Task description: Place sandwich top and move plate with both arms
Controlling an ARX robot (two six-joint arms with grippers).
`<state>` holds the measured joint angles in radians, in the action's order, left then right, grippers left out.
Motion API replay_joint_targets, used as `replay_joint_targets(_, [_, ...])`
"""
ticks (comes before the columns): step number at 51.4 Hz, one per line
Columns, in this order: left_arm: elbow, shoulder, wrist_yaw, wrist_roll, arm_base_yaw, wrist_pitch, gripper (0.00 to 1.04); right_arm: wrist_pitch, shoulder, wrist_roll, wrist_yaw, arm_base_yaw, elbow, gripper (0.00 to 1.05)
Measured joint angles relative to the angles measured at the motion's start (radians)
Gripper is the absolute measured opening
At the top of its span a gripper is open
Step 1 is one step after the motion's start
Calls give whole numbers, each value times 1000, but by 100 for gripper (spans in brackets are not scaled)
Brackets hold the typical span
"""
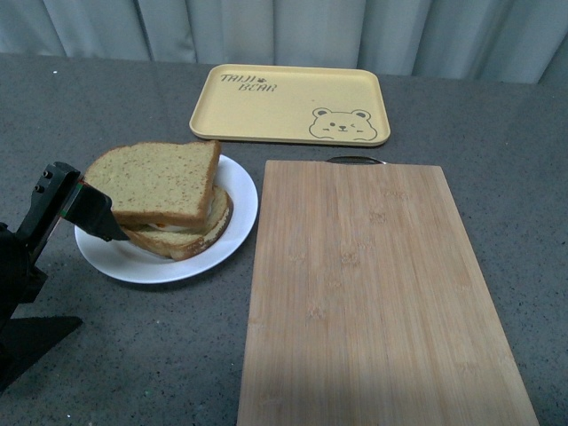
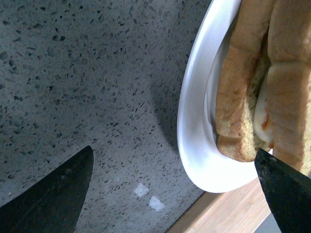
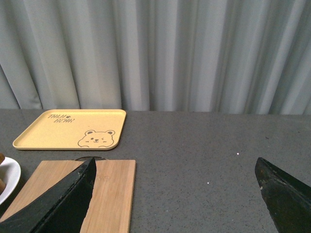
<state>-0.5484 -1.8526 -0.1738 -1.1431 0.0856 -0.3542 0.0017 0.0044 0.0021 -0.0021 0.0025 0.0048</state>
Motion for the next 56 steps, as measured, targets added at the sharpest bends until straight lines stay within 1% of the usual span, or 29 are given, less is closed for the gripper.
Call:
replay_joint_targets(16, [-76,-66,6,-8,-8,53,97,0,0,0,0,0,0,95])
replay_joint_targets(21, [-105,-87,3,-6,-9,84,82,0,0,0,0,0,0,95])
replay_joint_targets(28, [-137,-111,-3,-2,-9,114,64,0,0,0,0,0,0,95])
replay_joint_targets(32, [-157,-130,-6,-2,-9,119,50,0,0,0,0,0,0,95])
replay_joint_targets(42, [-187,-154,-14,-3,-11,124,23,0,0,0,0,0,0,95])
replay_joint_targets(48, [-190,-150,-45,-2,-18,116,13,0,0,0,0,0,0,95])
replay_joint_targets(56, [-180,-128,-77,-1,-29,85,7,0,0,0,0,0,0,95])
